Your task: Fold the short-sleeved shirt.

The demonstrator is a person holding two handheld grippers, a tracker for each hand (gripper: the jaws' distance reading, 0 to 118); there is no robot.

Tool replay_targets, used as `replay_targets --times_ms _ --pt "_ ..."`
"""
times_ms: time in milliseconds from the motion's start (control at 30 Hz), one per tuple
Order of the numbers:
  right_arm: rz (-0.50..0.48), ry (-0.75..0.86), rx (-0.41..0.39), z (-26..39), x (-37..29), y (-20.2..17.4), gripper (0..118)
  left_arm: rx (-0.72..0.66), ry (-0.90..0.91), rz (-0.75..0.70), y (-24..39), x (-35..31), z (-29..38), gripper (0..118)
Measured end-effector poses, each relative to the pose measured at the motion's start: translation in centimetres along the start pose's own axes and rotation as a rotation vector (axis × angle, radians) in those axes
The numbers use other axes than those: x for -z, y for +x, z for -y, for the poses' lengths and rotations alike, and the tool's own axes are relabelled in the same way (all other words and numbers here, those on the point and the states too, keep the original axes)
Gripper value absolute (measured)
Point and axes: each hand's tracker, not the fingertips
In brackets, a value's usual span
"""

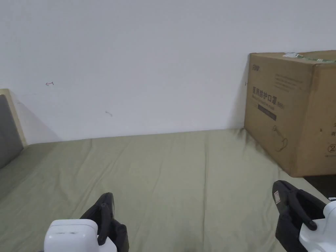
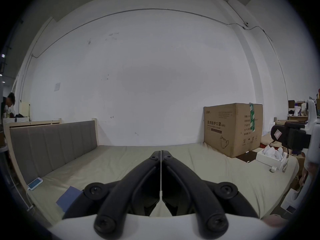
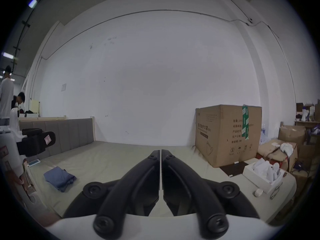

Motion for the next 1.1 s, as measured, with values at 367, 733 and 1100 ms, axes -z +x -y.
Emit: replay_targets --times_ms 367,733,1100 --pt "0.017 -0.008 0.027 0.2 -0.4 0.0 84 -0.007 0.015 -0.016 -0.4 -1.2 -0.3 79" --pt "0.056 -0.018 -0.002 -0.1 -0.6 -0.1 118 0.02 0.019 -0.019 -0.4 -1.3 -0.8 118" --pt "0.037 -0.004 -0.028 -0.5 -0.9 -0.9 118 -0.09 -0.023 0.0 -1.8 -0.4 -0.8 118"
